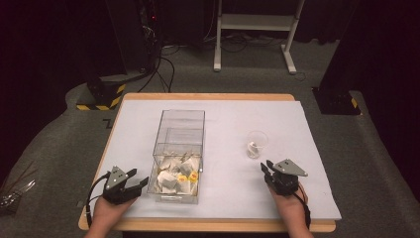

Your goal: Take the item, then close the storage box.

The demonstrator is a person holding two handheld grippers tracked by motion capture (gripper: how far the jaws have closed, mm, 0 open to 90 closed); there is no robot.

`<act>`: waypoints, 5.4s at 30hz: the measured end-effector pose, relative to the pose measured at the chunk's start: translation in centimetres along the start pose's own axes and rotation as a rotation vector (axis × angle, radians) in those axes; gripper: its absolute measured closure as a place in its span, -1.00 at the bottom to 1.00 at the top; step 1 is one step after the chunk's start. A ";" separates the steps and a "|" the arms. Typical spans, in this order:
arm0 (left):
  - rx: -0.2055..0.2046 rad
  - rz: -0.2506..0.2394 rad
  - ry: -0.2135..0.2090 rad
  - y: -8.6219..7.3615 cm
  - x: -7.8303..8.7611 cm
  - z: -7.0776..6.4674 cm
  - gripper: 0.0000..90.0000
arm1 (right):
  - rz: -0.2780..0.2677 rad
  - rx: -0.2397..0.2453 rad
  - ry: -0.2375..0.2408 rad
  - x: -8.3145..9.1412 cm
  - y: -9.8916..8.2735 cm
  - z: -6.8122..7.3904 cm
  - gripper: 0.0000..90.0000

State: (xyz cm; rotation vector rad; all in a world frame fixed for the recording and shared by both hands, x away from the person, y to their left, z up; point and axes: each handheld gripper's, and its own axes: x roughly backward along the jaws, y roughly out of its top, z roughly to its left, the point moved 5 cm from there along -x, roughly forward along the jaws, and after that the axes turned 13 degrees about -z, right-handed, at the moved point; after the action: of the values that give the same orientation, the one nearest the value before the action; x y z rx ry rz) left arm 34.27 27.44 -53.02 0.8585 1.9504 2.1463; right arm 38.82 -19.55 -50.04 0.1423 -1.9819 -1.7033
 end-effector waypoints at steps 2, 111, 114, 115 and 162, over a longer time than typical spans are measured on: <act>0.007 -0.010 -0.006 0.1 0.3 0.0 -0.11 | 0.013 -0.006 -0.001 -0.2 -0.6 0.0 0.60; -0.053 -0.135 -0.120 2.6 2.9 -7.5 -0.12 | 0.135 -0.024 0.045 -1.4 -3.0 0.3 0.44; -0.048 -0.141 -0.118 2.6 2.7 -7.5 -0.12 | 0.136 -0.023 0.045 -1.4 -3.0 0.3 0.44; -0.049 -0.141 -0.117 2.6 2.7 -7.4 -0.12 | 0.137 -0.023 0.045 -1.4 -3.0 0.3 0.44; -0.027 -0.158 -0.078 3.3 0.6 -6.5 -0.03 | 0.151 -0.013 0.042 -1.5 -3.1 0.4 0.44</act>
State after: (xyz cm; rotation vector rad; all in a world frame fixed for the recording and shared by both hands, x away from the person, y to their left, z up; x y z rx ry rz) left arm 31.56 21.45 -49.76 0.7454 1.8796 2.0148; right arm 39.20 -19.19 -53.45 0.0220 -1.9002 -1.6043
